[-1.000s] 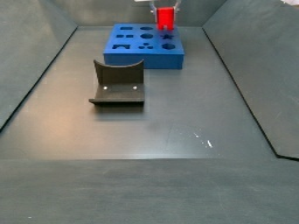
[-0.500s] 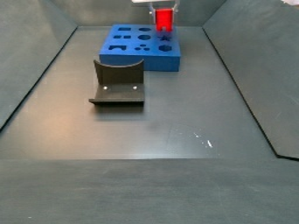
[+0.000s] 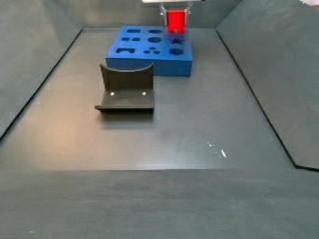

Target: Insert the square-circle object.

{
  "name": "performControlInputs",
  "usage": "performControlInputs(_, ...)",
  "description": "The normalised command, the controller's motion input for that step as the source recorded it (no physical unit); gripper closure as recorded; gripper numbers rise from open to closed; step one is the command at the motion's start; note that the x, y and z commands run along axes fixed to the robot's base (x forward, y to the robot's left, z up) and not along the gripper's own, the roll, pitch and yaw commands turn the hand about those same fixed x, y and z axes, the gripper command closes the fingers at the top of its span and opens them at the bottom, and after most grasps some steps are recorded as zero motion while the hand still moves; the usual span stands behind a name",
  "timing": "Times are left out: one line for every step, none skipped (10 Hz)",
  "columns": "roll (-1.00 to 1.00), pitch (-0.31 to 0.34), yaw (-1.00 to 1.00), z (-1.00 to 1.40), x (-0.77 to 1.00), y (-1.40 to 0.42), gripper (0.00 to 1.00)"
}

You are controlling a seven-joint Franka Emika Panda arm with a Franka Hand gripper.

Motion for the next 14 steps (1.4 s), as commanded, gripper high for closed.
performControlInputs(0.0,-0.084,0.07,-1.0,-0.18,-0.04,1.0)
performControlInputs(0.0,-0.111,0.16,-1.0,-0.05,0.0,1.0)
performControlInputs(0.06,-0.096,0.2,-1.0,-0.16,-0.01,1.0)
performControlInputs(0.03,0.0,0.29,-1.0,-0.14,-0.08,1.0)
performControlInputs(0.0,0.0,0.2,-1.0,0.0,-0.24,1.0)
performControlInputs(-0.09,0.0,0.06,-0.51,0.0,0.0,1.0)
performControlInputs(-0.01,0.0,0.0,0.0,0.0,0.0,1.0)
performControlInputs(0.05,-0.266,0.0,-0.39,-0.24,-0.02,1.0)
performControlInputs(0.03,-0.387,0.0,-0.48,-0.13,0.0,1.0)
performControlInputs(0.0,-0.393,0.0,-0.48,-0.13,0.0,1.0)
performControlInputs(0.0,-0.394,0.0,-0.48,-0.13,-0.01,1.0)
performControlInputs(0.01,-0.373,0.0,-0.52,-0.16,0.0,1.0)
performControlInputs(0.0,-0.296,0.0,-0.39,-0.14,0.0,1.0)
performControlInputs(0.0,-0.179,0.0,-0.18,-0.06,0.0,1.0)
